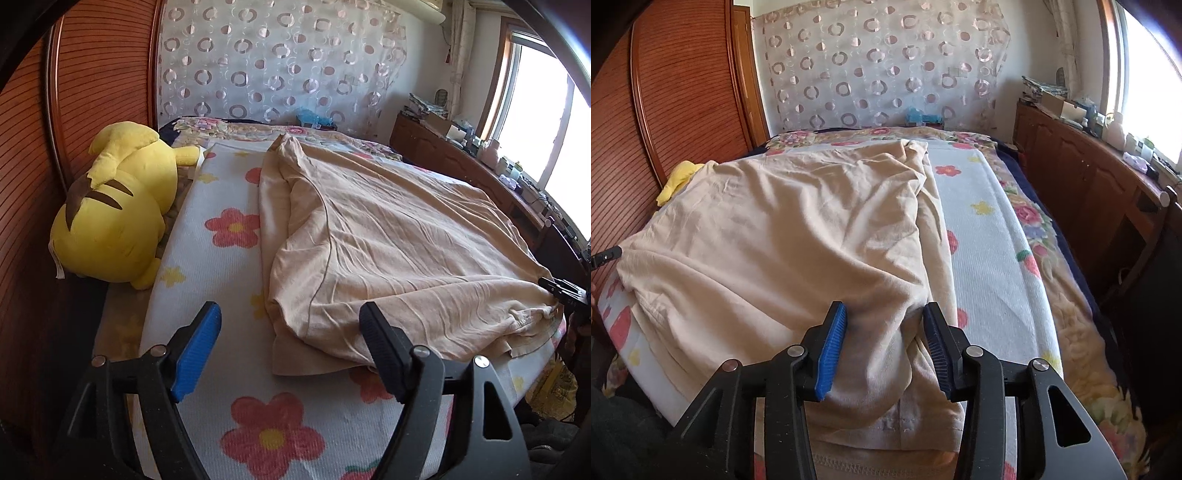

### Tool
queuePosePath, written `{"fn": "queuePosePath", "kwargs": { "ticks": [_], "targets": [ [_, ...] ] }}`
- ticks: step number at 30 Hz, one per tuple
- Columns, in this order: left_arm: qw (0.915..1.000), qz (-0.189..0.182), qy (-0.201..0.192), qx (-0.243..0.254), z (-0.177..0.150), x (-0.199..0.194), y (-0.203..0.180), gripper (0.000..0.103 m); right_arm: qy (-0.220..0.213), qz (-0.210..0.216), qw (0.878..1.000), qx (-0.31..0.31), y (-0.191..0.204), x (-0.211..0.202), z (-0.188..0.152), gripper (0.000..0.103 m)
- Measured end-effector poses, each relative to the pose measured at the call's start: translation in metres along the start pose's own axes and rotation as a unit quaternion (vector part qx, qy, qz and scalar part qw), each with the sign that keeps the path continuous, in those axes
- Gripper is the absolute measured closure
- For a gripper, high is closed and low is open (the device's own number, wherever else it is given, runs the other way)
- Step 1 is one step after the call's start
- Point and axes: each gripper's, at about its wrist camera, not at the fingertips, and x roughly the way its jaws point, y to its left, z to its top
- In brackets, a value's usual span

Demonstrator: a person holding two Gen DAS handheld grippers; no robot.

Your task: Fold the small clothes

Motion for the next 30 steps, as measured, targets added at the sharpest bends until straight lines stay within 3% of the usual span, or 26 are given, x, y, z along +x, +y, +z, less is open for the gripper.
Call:
{"fn": "queuePosePath", "kwargs": {
  "ticks": [5,7,12,21,30],
  "targets": [
    [0.9999,0.007,0.012,0.005,-0.003,0.006,-0.005,0.025,-0.017,-0.011,1.0,-0.009,-0.001,0.002,-0.006,0.054],
    [0.9998,0.006,0.016,0.003,-0.004,0.008,-0.006,0.025,-0.029,-0.021,0.999,-0.013,0.0,0.001,-0.009,0.047],
    [0.9996,-0.003,0.03,-0.001,-0.008,0.011,-0.006,0.025,-0.037,-0.018,0.999,-0.015,0.0,0.0,-0.015,0.044],
    [0.9994,-0.025,0.02,-0.012,-0.008,0.01,-0.012,0.026,-0.041,-0.02,0.999,-0.019,0.001,-0.001,-0.018,0.042],
    [0.999,-0.037,0.022,-0.012,-0.004,0.015,-0.016,0.066,-0.041,-0.018,0.999,-0.021,-0.001,-0.001,-0.018,0.041]
  ]
}}
